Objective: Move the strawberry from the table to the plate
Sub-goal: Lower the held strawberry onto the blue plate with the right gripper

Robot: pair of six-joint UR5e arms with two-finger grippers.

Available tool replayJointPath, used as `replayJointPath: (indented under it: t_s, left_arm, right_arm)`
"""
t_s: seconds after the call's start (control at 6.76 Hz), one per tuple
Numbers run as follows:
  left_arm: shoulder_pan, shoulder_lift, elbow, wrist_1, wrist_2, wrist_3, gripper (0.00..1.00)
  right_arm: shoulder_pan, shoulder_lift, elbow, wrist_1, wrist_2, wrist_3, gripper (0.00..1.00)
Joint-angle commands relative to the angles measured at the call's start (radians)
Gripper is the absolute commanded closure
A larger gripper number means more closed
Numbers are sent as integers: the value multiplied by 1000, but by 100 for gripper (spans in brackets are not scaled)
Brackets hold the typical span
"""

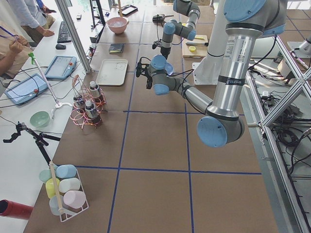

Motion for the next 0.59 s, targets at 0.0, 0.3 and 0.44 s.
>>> replayJointPath:
  t_s: [0.0, 0.3, 0.44]
  left_arm:
    - [0, 0, 0, 1, 2, 0, 1]
    - [0, 1, 2, 1, 2, 0, 1]
    - [0, 0, 6, 1, 2, 0, 1]
  right_arm:
    - [-4, 11, -22, 0, -11, -1, 100]
    - [-4, 21, -30, 2, -13, -3, 100]
    - [-4, 20, -30, 5, -19, -7, 100]
